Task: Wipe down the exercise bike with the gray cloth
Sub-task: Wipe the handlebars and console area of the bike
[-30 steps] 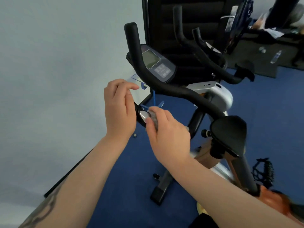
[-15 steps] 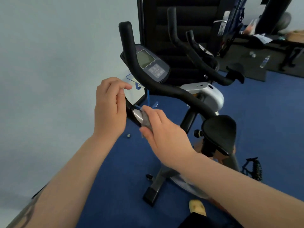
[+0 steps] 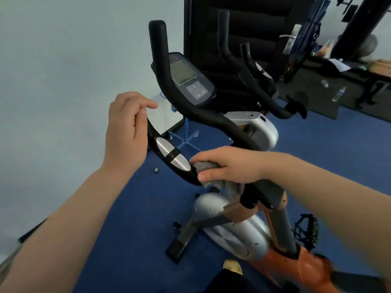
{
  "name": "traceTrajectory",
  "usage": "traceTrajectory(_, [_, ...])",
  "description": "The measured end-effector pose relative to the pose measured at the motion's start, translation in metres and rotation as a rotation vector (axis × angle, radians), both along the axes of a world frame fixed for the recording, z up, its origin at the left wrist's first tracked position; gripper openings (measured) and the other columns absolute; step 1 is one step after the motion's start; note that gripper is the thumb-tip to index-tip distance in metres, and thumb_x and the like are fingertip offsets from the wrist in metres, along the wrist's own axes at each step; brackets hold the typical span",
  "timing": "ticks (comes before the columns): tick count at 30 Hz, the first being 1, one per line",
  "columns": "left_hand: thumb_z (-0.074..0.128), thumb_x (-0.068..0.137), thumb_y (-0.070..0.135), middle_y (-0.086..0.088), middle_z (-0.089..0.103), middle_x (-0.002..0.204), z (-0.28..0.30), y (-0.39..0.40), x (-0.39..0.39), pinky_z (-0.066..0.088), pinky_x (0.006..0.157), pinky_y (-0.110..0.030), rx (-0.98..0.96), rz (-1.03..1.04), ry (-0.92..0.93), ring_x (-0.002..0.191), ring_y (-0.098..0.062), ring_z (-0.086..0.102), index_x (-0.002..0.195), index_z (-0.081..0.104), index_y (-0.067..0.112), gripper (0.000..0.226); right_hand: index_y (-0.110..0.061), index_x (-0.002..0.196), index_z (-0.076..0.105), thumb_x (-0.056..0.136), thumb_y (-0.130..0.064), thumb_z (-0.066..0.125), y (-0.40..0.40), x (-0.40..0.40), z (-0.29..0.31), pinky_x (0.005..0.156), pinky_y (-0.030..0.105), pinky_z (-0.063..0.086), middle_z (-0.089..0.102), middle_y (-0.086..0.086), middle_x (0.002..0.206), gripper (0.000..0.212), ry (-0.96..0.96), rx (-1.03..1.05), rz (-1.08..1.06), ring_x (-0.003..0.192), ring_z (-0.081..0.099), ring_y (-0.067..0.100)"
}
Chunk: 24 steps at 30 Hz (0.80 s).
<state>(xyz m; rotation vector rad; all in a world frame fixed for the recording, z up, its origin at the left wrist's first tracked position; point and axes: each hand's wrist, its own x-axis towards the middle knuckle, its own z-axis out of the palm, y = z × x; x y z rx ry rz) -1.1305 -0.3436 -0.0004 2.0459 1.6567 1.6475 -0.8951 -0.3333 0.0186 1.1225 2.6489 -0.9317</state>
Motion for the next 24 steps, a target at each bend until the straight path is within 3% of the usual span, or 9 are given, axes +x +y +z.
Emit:
traceTrajectory(7, [0.038,0.099,0.002,0.006,0.052,0.113,0.003,-0.004,0.005,0.034,0.096,-0.013,-0.029,0.053,-0.006,0.112,-0.013,0.050,0.105,0.066,0.011,0.030,-0.034,0.127,0.057,0.095,-0.035,0.059,0.018,0.016,0.003,0.096,0.032,0.047,0.065,-0.014,0.115,0.033,0.088,0.010,0.095,0.106,0.059,0.003])
traceTrajectory(11, [0.046,0.094,-0.002,0.015,0.059,0.106,0.022,-0.007,0.005,0.036,0.088,-0.007,-0.102,0.092,-0.064,0.101,0.005,0.052,0.110,0.064,0.021,0.033,-0.025,0.118,0.066,0.095,-0.025,0.060,0.032,0.015,0.008,0.084,0.016,0.050,0.069,-0.014,0.106,0.024,0.580,-0.028,-0.126,0.101,0.063,0.000])
traceTrajectory(14, [0.049,0.090,-0.004,0.010,0.058,0.118,0.049,0.005,0.007,0.034,0.090,-0.002,-0.008,0.167,-0.072,0.111,0.004,0.051,0.115,0.062,0.018,0.036,-0.028,0.113,0.067,0.096,-0.026,0.058,0.060,0.005,0.023,0.078,0.011,0.049,0.070,-0.015,0.099,0.019,0.865,0.127,-0.401,0.093,0.064,-0.002])
traceTrajectory(17, [0.047,0.090,-0.004,0.009,0.053,0.125,0.078,0.033,0.013,0.036,0.101,-0.013,0.080,0.203,-0.060,0.117,-0.001,0.050,0.122,0.059,0.016,0.040,-0.027,0.124,0.060,0.099,-0.037,0.050,0.085,-0.021,0.035,0.091,0.026,0.049,0.067,-0.014,0.110,0.029,0.845,0.265,-0.549,0.101,0.061,0.002])
traceTrajectory(19, [0.045,0.093,-0.004,0.006,0.048,0.135,0.089,0.052,0.021,0.035,0.110,-0.024,0.038,0.171,-0.029,0.127,-0.006,0.046,0.133,0.053,0.013,0.044,-0.024,0.133,0.053,0.101,-0.040,0.043,0.093,-0.046,0.033,0.095,0.031,0.045,0.064,-0.005,0.119,0.037,0.777,0.260,-0.549,0.109,0.058,0.011])
traceTrajectory(21, [0.044,0.099,-0.001,0.002,0.037,0.150,0.091,0.066,0.026,0.026,0.118,-0.030,-0.070,0.103,0.054,0.140,-0.010,0.034,0.145,0.042,0.014,0.048,-0.024,0.133,0.049,0.103,-0.042,0.038,0.094,-0.067,0.023,0.087,0.034,0.045,0.065,-0.001,0.116,0.037,0.698,0.235,-0.487,0.108,0.059,0.019])
traceTrajectory(24, [0.039,0.103,0.003,0.008,0.020,0.161,0.084,0.072,0.022,0.015,0.121,-0.023,-0.179,0.013,0.117,0.147,-0.001,0.017,0.150,0.034,0.021,0.051,-0.028,0.122,0.050,0.102,-0.045,0.035,0.097,-0.060,0.007,0.064,0.030,0.038,0.062,-0.010,0.087,0.030,0.570,0.284,-0.363,0.083,0.061,0.014])
